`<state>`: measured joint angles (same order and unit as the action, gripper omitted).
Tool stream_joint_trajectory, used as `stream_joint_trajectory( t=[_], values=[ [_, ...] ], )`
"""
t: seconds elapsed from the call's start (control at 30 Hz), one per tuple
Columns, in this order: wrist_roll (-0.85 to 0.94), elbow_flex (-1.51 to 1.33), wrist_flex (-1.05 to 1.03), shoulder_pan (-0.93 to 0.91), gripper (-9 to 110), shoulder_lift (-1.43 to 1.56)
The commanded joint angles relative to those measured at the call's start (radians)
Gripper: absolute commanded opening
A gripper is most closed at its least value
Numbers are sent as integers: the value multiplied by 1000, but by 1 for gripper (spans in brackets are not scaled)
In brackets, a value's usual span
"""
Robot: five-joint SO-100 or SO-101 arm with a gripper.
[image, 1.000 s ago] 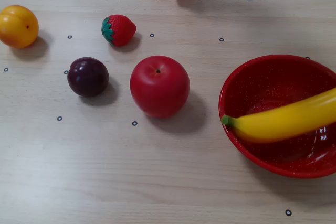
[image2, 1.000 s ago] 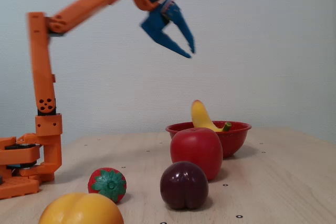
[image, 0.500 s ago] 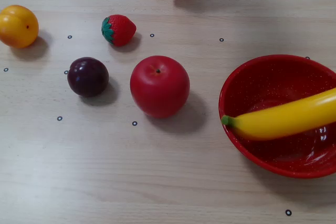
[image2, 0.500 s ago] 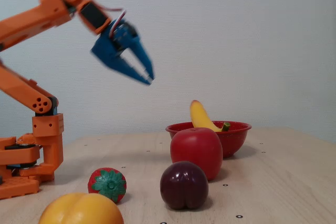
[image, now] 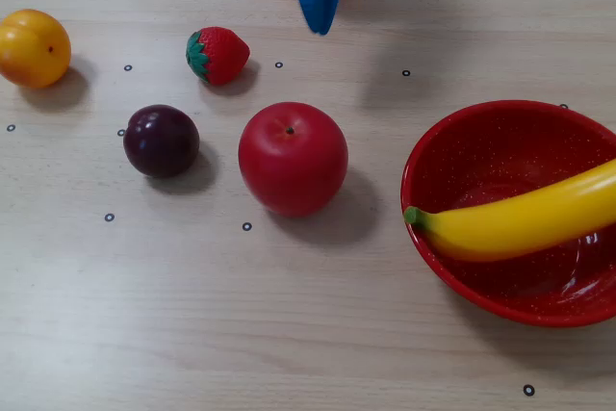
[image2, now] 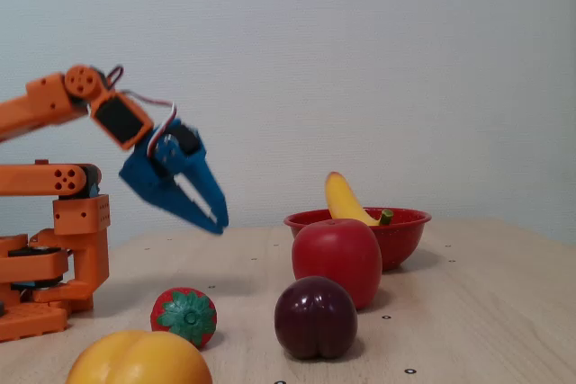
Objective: Put the banana in the red bowl.
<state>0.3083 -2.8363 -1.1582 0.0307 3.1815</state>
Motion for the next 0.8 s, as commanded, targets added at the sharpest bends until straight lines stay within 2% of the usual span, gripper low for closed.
stream_joint_trajectory(
  t=[0.0,0.23,0.77],
  values=[
    [31,-20,61,18,0,58],
    [61,-216,204,31,0,127],
    [60,-221,218,-9,0,127]
  ],
)
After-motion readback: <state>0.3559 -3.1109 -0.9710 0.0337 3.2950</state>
